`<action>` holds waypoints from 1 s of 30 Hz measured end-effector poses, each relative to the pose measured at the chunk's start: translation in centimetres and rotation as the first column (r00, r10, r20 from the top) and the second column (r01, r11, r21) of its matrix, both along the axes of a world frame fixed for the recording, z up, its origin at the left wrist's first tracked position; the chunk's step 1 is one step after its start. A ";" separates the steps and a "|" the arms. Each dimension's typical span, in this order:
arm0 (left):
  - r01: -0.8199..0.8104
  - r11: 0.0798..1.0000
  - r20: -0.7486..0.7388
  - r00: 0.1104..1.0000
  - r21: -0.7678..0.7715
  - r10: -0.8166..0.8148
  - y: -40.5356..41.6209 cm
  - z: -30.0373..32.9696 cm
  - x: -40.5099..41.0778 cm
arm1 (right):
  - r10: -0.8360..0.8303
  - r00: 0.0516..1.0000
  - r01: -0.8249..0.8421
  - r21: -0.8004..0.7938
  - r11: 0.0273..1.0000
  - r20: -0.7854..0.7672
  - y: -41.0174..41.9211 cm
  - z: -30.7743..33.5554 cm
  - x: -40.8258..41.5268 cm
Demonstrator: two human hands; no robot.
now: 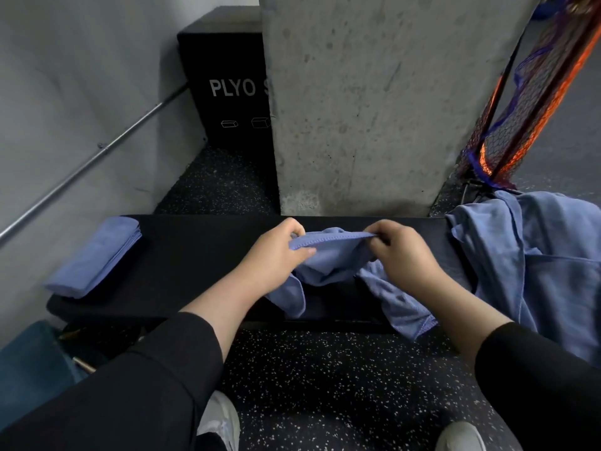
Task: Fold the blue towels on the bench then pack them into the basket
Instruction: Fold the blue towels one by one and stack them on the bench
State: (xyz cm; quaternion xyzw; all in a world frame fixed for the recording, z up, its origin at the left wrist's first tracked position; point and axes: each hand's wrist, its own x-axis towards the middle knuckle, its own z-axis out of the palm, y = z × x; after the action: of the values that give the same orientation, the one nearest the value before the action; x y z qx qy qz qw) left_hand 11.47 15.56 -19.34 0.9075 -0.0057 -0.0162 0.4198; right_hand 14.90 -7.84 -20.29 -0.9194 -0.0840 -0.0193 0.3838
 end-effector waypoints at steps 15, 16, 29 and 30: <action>-0.314 0.941 0.110 0.938 -0.129 0.328 4.2 2.2 -0.6 | -0.232 0.973 0.218 0.338 0.916 -0.001 -1.7 4.2 -1.5; -0.320 0.935 0.110 0.935 -0.156 0.338 4.4 2.4 -0.7 | -0.236 0.972 0.216 0.344 0.914 0.015 -1.6 4.6 -1.8; -0.161 0.657 0.164 0.899 -0.736 0.405 4.6 13.7 -3.3 | -0.250 0.952 0.073 0.665 0.743 0.174 -1.0 16.6 -5.2; -0.120 0.640 0.214 0.882 -0.759 0.419 4.5 15.4 -3.5 | -0.267 0.931 0.050 0.640 0.766 0.247 -1.3 18.1 -5.6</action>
State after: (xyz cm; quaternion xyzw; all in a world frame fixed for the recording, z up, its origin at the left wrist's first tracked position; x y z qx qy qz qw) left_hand 7.99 20.04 -3.94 0.6413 0.0475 0.2230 0.7326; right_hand 9.33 -9.10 -2.16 -0.7278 -0.0554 -0.2295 0.6438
